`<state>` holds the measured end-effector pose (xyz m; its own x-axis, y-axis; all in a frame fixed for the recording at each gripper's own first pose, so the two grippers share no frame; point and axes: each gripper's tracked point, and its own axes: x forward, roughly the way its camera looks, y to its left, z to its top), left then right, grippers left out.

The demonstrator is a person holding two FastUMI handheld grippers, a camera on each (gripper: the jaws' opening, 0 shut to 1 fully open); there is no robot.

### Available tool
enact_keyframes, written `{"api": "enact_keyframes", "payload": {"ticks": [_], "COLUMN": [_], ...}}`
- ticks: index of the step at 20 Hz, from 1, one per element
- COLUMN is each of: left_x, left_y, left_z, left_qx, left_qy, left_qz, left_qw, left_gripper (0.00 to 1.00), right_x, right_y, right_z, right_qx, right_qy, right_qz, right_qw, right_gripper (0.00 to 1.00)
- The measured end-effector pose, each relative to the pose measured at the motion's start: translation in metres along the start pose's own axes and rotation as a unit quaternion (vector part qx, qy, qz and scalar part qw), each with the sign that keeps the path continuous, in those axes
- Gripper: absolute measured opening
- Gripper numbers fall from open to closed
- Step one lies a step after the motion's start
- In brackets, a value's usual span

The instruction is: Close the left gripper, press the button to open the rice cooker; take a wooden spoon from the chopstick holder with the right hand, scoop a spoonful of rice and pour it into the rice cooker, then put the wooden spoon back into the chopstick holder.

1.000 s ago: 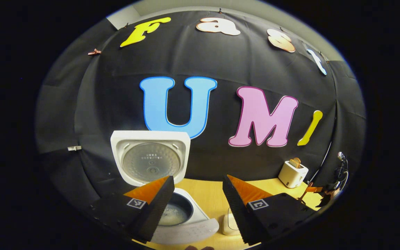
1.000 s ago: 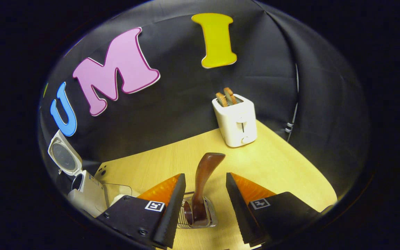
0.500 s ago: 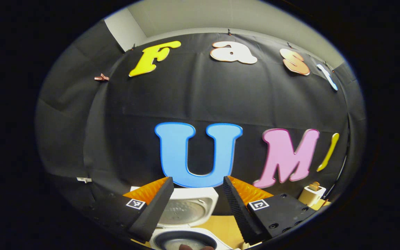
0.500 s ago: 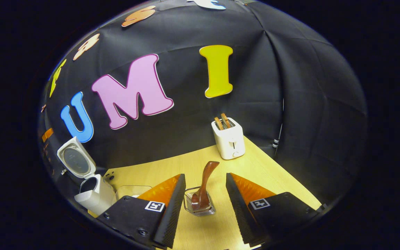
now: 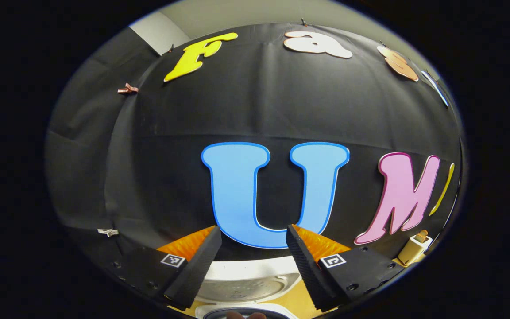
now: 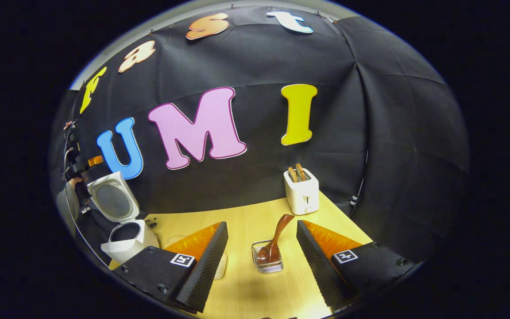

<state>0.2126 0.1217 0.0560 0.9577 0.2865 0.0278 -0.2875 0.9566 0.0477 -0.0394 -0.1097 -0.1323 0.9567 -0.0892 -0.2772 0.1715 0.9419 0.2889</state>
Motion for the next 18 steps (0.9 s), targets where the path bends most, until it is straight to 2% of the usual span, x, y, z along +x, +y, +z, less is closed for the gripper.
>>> {"api": "enact_keyframes", "payload": {"ticks": [4,9,10,14,18], "left_x": [0.030,0.030,0.027,-0.007,-0.056], "left_y": [0.012,0.016,0.013,0.003,-0.011], "left_z": [-0.030,-0.070,-0.069,-0.073,-0.086], "left_qx": [0.025,0.018,0.028,0.030,0.031], "left_qy": [0.041,0.099,0.088,0.076,0.079], "left_qz": [0.024,0.033,0.028,0.022,0.017], "left_qw": [0.999,0.994,0.995,0.996,0.996], "left_gripper": [0.95,0.95,0.98,0.97,0.98], "right_x": [-0.019,-0.017,-0.015,0.001,0.015], "right_y": [0.001,0.004,0.007,0.017,0.023], "right_z": [0.009,0.008,0.008,0.012,0.017], "right_qx": [-0.011,-0.019,-0.018,-0.021,-0.024], "right_qy": [-0.009,-0.004,-0.003,-0.001,-0.002], "right_qz": [-0.004,-0.004,-0.003,0.010,0.024], "right_qw": [1.000,1.000,1.000,1.000,0.999], "right_gripper": [0.97,0.97,0.97,0.98,0.97]}}
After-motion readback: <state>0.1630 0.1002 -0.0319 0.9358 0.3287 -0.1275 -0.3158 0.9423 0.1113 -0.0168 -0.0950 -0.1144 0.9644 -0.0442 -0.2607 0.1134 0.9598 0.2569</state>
